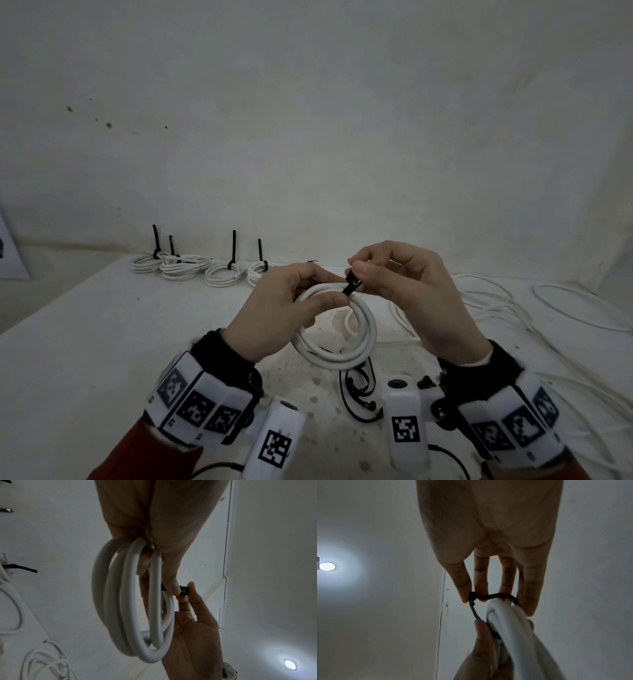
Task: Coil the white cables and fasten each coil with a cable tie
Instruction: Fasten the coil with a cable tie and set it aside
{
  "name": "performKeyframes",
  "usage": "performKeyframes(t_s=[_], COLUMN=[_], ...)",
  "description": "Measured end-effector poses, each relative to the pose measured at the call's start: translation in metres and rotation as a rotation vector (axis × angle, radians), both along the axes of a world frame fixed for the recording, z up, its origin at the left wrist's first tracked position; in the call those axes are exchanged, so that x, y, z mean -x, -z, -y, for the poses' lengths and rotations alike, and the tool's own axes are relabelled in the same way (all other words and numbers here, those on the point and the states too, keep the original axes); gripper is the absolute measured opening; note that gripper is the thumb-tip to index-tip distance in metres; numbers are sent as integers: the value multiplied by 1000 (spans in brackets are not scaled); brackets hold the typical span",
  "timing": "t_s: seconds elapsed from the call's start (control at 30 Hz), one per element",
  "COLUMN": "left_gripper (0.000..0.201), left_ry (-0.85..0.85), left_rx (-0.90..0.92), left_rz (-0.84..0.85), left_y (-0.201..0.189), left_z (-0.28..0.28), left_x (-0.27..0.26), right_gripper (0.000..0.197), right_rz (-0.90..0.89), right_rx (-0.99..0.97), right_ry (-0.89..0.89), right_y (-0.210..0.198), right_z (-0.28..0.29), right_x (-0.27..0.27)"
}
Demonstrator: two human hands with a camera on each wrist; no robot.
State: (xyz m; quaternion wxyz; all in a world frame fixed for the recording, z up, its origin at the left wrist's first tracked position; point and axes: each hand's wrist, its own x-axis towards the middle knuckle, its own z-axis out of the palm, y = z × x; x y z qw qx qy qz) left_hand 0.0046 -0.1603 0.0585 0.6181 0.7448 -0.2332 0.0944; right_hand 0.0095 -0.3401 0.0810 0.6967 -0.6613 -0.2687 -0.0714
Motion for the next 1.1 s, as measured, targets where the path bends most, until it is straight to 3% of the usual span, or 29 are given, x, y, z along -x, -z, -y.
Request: performKeyframes(t_s=[0.3, 0.37, 0.57, 0.8, 1.1], left_gripper=[16, 18, 23, 26, 23], left_ry=[32, 16, -54, -87, -114], left_rx=[37, 34, -17, -45, -110], left_rz=[-22, -17, 64, 157, 256], left_y=[-1, -1, 2, 4, 6], left_z=[-2, -2, -3, -4, -3], left_x=[1, 0, -2, -4, -3], right_gripper=[19, 12, 40, 15, 49], right_rz=[146, 95, -168, -265, -248], right_rx=[-14, -31, -172, -283, -335], right_ry=[51, 40, -178, -184, -156], right_y=[5, 5, 6, 3, 2], right_z=[-1, -1, 2, -2, -5], right_x=[-4, -3, -5, -3, -3])
